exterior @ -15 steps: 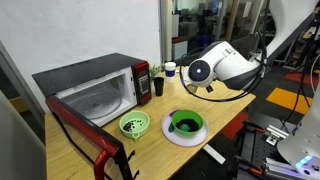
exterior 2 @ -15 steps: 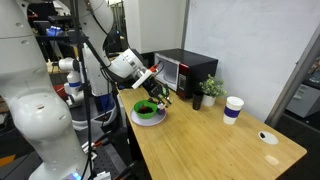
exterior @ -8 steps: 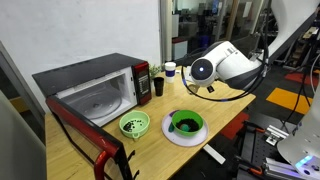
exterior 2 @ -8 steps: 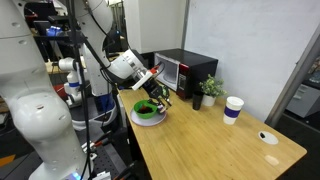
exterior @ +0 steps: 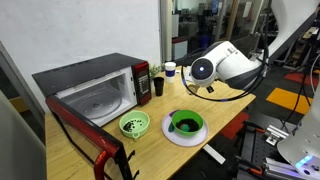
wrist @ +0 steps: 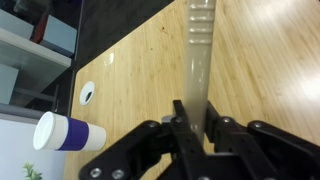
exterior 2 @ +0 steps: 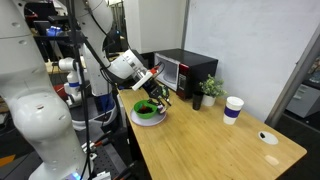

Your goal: Use the wooden spoon to stir the contents in the green bowl

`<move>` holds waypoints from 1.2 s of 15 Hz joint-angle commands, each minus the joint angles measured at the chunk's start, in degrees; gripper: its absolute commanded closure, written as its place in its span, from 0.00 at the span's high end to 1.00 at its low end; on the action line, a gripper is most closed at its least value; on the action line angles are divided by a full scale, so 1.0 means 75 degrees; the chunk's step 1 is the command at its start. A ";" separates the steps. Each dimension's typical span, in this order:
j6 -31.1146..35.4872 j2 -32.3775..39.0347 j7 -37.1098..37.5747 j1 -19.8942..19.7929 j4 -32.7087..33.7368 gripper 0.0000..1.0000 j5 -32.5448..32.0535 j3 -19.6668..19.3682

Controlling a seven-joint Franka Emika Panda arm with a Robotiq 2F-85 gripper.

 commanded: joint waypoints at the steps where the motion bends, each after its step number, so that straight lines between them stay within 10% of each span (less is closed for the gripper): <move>1: 0.1358 -0.0437 -0.0240 -0.0249 -0.0278 0.06 -0.0033 -0.0191; 10: 0.6230 -0.1034 -0.0551 -0.1301 -0.0887 0.06 0.0379 -0.1839; 16: 0.8028 -0.0892 -0.1450 -0.1510 -0.1587 0.06 0.3247 -0.2521; 18: 0.8467 -0.0842 -0.1934 -0.0757 -0.1932 0.06 0.4639 -0.3167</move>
